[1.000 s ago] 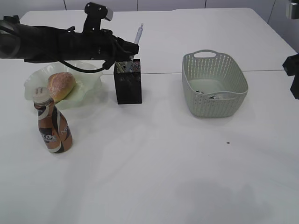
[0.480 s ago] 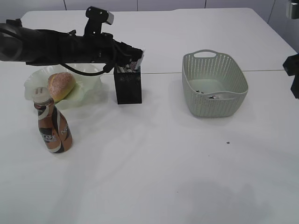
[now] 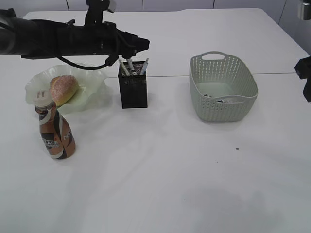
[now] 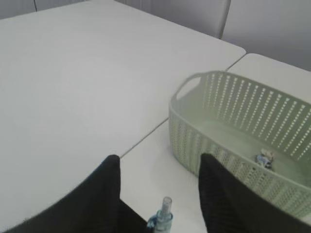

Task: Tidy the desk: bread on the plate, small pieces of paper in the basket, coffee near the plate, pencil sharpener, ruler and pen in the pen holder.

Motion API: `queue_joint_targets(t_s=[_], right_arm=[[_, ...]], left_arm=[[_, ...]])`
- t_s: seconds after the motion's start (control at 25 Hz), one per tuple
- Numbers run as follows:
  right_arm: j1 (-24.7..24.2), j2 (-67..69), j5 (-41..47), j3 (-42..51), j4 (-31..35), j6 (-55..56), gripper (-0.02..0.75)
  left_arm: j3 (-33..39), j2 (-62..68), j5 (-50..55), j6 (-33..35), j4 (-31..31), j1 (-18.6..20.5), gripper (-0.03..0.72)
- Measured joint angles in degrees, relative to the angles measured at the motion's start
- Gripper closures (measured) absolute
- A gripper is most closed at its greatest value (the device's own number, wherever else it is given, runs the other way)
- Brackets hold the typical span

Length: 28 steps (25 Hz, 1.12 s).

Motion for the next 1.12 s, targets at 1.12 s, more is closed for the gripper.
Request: queue_joint_targets(t_s=[1.12], right_arm=[[0.0, 0.0, 4.7, 0.0, -1.5, 0.0, 0.393]], left_arm=[[0.0, -21.7, 14.2, -77.9, 81.2, -2.4, 0.301]])
